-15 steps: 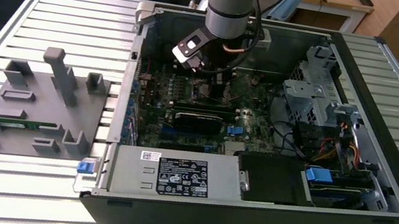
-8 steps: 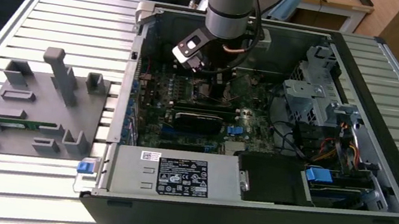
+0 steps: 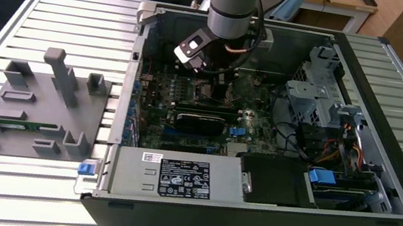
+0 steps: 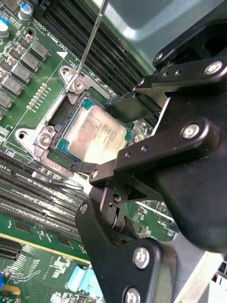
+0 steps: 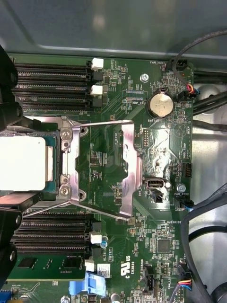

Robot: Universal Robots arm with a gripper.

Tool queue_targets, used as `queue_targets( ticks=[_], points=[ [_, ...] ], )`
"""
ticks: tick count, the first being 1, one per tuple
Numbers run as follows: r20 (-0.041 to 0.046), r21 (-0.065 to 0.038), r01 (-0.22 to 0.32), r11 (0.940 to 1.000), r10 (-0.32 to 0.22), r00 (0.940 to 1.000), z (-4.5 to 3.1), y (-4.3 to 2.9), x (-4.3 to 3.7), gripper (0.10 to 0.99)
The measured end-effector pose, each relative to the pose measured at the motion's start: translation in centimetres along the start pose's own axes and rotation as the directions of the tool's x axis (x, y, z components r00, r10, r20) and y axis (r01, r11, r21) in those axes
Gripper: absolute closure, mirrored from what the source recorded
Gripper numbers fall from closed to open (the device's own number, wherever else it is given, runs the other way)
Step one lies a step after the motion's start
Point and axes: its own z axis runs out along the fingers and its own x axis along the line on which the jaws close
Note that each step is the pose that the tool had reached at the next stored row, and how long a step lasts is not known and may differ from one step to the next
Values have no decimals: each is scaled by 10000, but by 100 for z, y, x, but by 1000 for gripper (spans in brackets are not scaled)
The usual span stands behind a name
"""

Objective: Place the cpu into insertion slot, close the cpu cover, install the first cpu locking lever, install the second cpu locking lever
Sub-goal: 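Place the cpu into insertion slot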

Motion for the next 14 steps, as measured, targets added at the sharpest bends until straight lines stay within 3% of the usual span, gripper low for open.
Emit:
queue_targets(
  ticks=[5,14],
  points=[
    [-42,-1,-2,10000,2,10000,3,0,10,475],
    [-43,0,18,10000,-18,10000,-23,1,11,475]
  ],
)
